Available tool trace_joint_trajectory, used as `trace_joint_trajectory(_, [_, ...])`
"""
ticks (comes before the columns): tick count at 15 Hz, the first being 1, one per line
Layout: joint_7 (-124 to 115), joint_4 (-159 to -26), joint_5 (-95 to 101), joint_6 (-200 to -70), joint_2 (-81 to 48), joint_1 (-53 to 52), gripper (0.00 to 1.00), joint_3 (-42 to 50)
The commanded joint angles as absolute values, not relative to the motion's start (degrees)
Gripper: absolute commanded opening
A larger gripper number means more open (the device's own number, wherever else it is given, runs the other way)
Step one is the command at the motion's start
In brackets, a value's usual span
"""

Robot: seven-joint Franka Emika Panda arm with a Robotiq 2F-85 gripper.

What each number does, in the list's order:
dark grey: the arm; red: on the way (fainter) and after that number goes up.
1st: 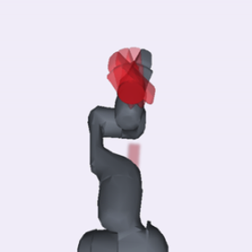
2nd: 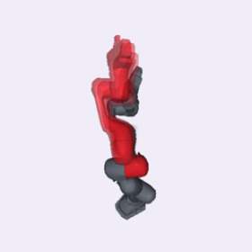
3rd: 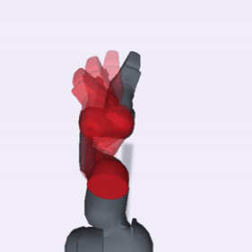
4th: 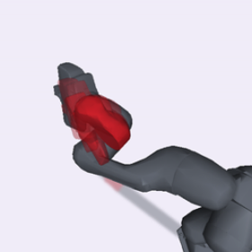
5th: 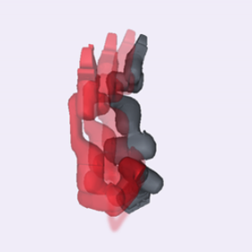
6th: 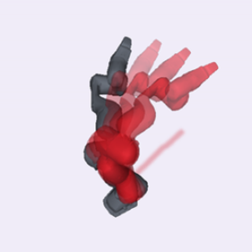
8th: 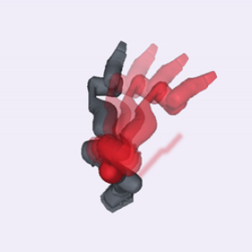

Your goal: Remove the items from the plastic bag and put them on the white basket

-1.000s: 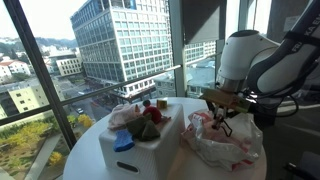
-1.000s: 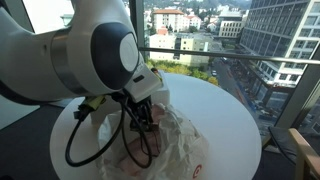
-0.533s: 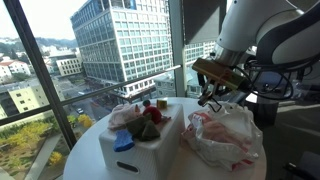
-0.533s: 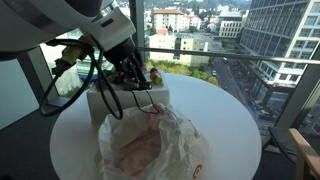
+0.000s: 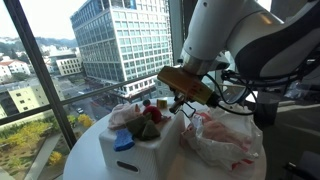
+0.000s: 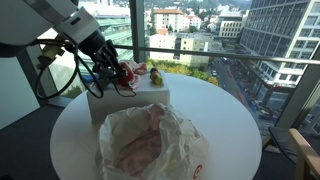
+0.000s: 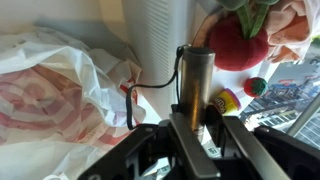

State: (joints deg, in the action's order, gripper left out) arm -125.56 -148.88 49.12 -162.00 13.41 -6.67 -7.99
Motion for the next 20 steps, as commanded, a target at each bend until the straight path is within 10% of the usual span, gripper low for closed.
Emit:
trace_joint_trajectory(1, [-132.3, -134.4, 55.0, -157.8, 0.1, -5.2, 0.13, -11.9])
trace_joint_trajectory(8, [-133.0, -119.0, 62.0, -152.4, -15.1, -8.1, 0.14, -11.1])
trace_joint_trajectory(9, [-133.0, -117.8, 62.4, -151.9, -16.5, -8.5, 0.55, -11.2])
trace_joint_trajectory(16, [-134.6, -117.4, 64.8, -146.2, -18.8, -11.8, 0.99, -10.3])
trace_joint_trajectory(20, [-136.4, -123.5, 63.8, -140.6, -14.4, -14.5, 1.0, -9.6])
